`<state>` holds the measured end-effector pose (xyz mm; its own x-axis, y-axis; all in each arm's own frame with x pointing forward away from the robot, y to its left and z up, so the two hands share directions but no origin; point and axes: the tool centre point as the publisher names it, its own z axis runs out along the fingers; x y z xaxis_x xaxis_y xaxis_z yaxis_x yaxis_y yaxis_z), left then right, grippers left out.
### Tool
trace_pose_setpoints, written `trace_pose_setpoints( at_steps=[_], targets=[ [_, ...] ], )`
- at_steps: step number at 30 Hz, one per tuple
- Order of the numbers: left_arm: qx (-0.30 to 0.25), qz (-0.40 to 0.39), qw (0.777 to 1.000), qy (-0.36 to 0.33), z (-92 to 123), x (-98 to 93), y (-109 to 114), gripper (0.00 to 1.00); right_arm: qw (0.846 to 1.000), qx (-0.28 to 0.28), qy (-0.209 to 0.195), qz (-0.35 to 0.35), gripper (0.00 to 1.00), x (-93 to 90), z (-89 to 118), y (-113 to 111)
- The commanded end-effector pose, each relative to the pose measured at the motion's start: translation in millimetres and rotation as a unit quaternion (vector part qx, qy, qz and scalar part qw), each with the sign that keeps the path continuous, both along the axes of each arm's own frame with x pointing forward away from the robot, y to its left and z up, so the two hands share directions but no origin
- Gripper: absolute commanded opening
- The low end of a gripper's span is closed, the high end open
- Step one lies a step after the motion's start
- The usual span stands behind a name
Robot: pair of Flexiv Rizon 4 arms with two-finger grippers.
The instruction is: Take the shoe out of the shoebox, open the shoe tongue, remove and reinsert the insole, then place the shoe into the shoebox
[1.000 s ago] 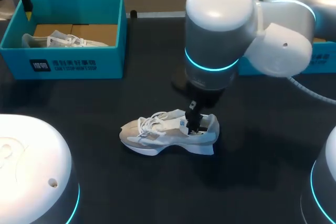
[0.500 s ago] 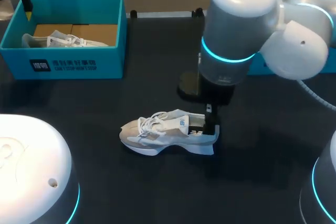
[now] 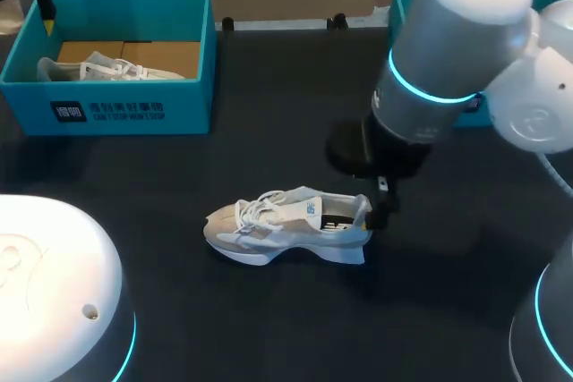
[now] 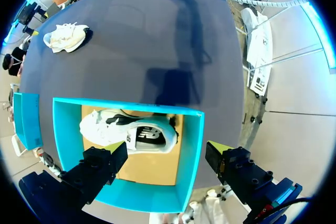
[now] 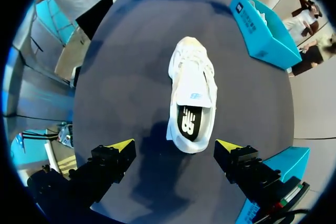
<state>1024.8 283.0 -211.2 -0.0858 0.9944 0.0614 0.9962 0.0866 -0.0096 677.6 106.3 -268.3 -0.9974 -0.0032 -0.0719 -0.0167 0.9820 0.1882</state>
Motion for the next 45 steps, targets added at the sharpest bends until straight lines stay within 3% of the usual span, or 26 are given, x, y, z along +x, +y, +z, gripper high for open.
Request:
trace_pose_setpoints(
  at_steps=[1,3,10,13,28,32,45],
  targets=[
    [0.001,0.0,1.0,-0.002,0,-1.7,0,1.0,1.0,0.011,-0.002,0.001,1.0,-1.4,-2,-3],
    [0.001,0.0,1.0,-0.002,0,-1.7,0,1.0,1.0,0.011,-0.002,0.001,1.0,-1.4,-2,-3],
    [0.001,0.0,1.0,-0.002,0,-1.7,0,1.0,0.986,0.163,0.013,0.035,1.0,-9.8,3,-9],
    [0.001,0.0,1.0,-0.002,0,-1.7,0,1.0,0.98,0.198,0.014,0.035,1.0,-9.9,1,-16],
    [0.001,0.0,1.0,-0.002,0,-1.7,0,1.0,0.945,0.321,0.02,0.053,1.0,-3.1,-38,-49],
    [0.001,0.0,1.0,-0.002,0,-1.7,0,1.0,0.937,0.341,0.026,0.067,1.0,-2.0,-49,-51],
    [0.001,0.0,1.0,-0.002,0,-1.7,0,1.0,0.939,0.337,0.026,0.064,1.0,-1.5,-50,-51]
  ],
)
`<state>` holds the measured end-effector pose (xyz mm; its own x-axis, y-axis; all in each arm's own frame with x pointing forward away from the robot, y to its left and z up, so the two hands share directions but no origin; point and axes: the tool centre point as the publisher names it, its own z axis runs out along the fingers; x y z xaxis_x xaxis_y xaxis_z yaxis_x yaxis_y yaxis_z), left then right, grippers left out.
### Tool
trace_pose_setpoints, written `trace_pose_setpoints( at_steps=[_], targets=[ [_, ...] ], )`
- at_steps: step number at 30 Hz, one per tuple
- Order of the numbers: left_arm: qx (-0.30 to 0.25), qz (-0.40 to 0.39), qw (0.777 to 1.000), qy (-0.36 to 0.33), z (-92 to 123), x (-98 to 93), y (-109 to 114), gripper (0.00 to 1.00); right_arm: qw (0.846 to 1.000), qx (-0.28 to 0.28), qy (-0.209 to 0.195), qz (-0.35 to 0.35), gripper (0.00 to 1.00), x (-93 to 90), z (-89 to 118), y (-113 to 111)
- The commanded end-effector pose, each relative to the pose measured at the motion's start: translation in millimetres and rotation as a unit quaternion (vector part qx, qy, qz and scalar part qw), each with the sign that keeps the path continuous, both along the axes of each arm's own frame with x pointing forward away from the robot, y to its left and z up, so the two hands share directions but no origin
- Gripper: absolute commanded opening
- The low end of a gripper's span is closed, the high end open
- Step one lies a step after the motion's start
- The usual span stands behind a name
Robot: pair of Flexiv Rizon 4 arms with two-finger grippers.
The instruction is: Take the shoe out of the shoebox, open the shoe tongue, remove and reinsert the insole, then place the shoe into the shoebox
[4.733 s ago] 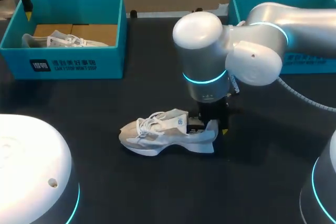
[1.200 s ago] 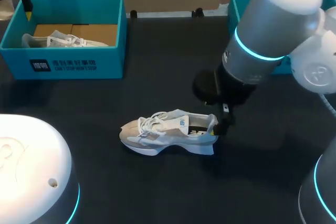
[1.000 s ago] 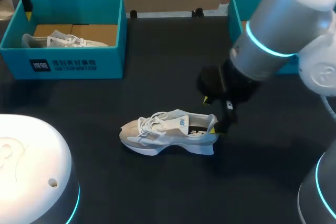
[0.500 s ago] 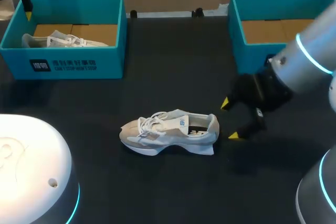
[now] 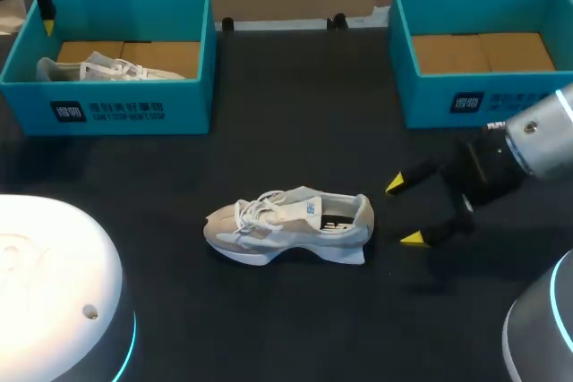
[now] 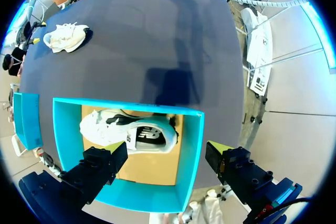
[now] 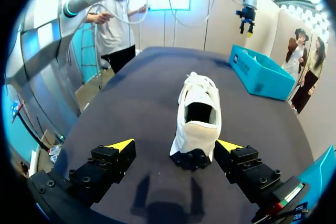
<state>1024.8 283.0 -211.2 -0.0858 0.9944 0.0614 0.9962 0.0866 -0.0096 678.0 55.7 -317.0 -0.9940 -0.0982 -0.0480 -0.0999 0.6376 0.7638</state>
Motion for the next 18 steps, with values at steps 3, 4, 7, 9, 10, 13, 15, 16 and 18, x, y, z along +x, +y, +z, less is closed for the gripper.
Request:
trace_pose_setpoints(
  at_steps=[3,4,7,9,10,13,15,16,18],
  targets=[
    [0.001,0.0,1.0,-0.002,0,-1.7,0,1.0,1.0,0.005,-0.002,-0.001,1.0,-2.0,-2,-1],
    [0.001,0.0,1.0,-0.002,0,-1.7,0,1.0,1.0,0.005,-0.002,-0.001,1.0,-2.0,-2,-1],
    [0.001,0.0,1.0,-0.002,0,-1.7,0,1.0,1.0,0.005,-0.002,-0.001,1.0,-2.0,-2,-1],
    [0.001,0.0,1.0,-0.002,0,-1.7,0,1.0,1.0,0.017,-0.006,-0.018,1.0,1.5,-7,-3],
    [0.001,0.0,1.0,-0.002,0,-1.7,0,1.0,0.999,0.02,-0.008,-0.024,1.0,2.8,-9,-4],
    [0.001,0.0,1.0,-0.002,0,-1.7,0,1.0,0.998,0.04,-0.011,-0.046,1.0,6.1,-17,-9],
    [0.001,0.0,1.0,-0.002,0,-1.7,0,1.0,0.997,0.054,-0.015,-0.057,1.0,9.4,-23,-13],
    [0.001,0.0,1.0,-0.002,0,-1.7,0,1.0,0.996,0.06,-0.016,-0.06,1.0,11.3,-26,-15],
    [0.001,0.0,1.0,-0.002,0,-1.7,0,1.0,0.996,0.062,-0.014,-0.061,1.0,14.5,-31,-17]
  ],
)
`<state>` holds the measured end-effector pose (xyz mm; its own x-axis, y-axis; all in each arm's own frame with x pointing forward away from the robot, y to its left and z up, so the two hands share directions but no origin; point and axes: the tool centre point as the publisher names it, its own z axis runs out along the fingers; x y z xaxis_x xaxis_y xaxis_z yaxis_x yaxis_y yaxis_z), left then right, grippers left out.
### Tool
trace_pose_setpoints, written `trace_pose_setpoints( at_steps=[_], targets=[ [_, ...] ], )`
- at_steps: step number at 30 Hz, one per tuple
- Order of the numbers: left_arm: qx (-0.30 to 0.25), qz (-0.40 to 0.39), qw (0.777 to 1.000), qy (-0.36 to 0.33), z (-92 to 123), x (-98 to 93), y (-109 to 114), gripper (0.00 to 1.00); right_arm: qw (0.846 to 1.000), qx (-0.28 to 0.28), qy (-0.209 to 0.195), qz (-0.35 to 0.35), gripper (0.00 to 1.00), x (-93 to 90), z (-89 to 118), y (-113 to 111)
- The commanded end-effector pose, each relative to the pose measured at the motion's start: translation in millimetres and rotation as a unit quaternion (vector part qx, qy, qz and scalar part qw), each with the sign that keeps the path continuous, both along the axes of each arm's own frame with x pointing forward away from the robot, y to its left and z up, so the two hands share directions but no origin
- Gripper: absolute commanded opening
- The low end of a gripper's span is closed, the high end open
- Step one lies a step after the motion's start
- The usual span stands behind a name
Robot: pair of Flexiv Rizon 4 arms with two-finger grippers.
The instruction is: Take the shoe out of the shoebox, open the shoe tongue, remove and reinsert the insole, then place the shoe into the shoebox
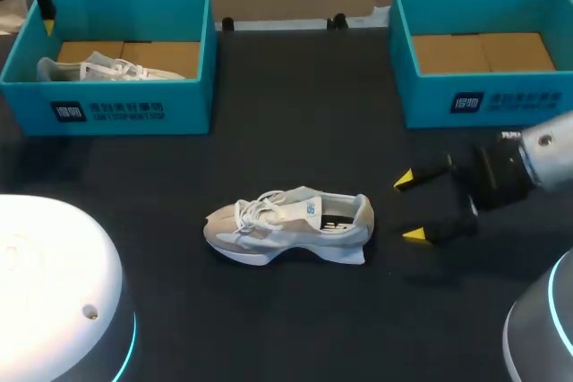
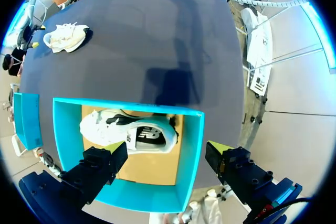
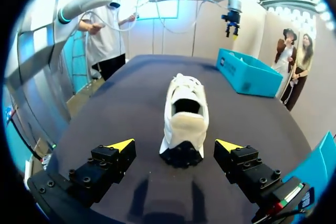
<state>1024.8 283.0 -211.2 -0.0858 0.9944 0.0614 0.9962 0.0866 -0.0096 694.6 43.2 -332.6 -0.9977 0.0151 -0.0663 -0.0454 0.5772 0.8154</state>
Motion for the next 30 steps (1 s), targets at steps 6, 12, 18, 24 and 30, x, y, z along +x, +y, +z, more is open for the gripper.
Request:
trace_pose_setpoints(
  at_steps=[6,12,18,24,30],
  targets=[
    [0.001,0.0,1.0,-0.002,0,-1.7,0,1.0,1.0,0.022,0.006,-0.014,1.0,4.3,-30,-8],
    [0.001,0.0,1.0,-0.002,0,-1.7,0,1.0,0.998,0.048,0.014,-0.035,1.0,10.8,-45,-12],
    [0.001,0.0,1.0,-0.002,0,-1.7,0,1.0,0.996,0.066,0.019,-0.053,1.0,17.2,-61,-17],
    [0.001,0.0,1.0,-0.002,0,-1.7,0,1.0,0.996,0.066,0.019,-0.053,1.0,17.2,-61,-17],
    [0.001,0.0,1.0,-0.002,0,-1.7,0,1.0,0.996,0.066,0.019,-0.053,1.0,17.2,-61,-17]
  ],
)
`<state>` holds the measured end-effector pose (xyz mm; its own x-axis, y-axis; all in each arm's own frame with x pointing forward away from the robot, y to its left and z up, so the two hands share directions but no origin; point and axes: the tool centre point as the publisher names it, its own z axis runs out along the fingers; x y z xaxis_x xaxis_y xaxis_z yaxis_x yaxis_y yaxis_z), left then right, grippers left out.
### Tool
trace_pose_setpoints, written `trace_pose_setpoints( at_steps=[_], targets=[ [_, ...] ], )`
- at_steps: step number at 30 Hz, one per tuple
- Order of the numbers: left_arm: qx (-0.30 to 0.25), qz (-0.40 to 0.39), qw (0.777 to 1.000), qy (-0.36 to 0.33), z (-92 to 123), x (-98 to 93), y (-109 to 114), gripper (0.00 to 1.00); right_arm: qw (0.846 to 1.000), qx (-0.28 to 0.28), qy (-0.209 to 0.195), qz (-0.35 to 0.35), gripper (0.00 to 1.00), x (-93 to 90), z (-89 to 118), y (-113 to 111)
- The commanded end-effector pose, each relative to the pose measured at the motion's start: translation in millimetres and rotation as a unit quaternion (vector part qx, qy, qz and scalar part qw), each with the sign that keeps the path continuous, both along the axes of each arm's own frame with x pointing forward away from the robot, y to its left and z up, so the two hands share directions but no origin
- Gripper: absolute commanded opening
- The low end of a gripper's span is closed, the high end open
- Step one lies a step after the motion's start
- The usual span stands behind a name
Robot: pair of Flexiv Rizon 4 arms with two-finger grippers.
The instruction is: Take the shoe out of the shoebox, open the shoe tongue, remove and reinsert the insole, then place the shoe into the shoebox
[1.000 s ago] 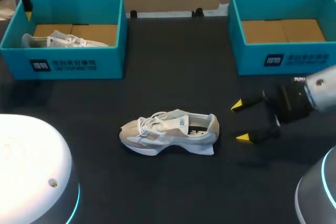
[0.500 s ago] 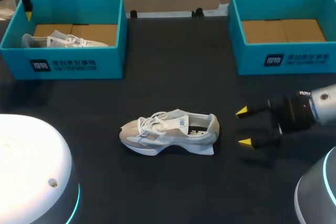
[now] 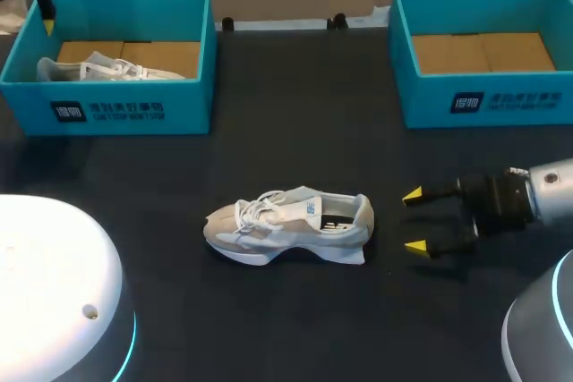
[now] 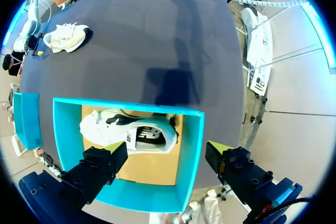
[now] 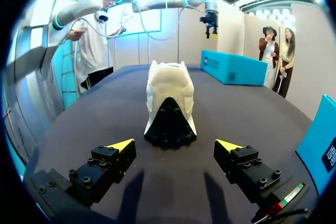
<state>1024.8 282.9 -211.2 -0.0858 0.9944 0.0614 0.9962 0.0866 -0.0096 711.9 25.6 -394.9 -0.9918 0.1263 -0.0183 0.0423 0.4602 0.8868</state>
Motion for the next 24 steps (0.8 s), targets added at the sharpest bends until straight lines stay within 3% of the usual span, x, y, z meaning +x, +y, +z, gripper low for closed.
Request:
trace_pose_setpoints(
  at_steps=[1,7,13,24],
  targets=[
    [0.001,0.0,1.0,-0.002,0,-1.7,0,1.0,1.0,-0.002,0.0,0.0,1.0,-0.2,1,1],
    [0.001,0.0,1.0,-0.002,0,-1.7,0,1.0,1.0,-0.002,0.0,0.0,1.0,-0.2,1,1],
    [0.001,0.0,1.0,-0.002,0,-1.7,0,1.0,0.999,-0.016,0.0,-0.049,1.0,1.4,4,17],
    [0.001,0.0,1.0,-0.002,0,-1.7,0,1.0,0.997,-0.033,0.002,-0.07,1.0,-2.5,2,42]
  ],
)
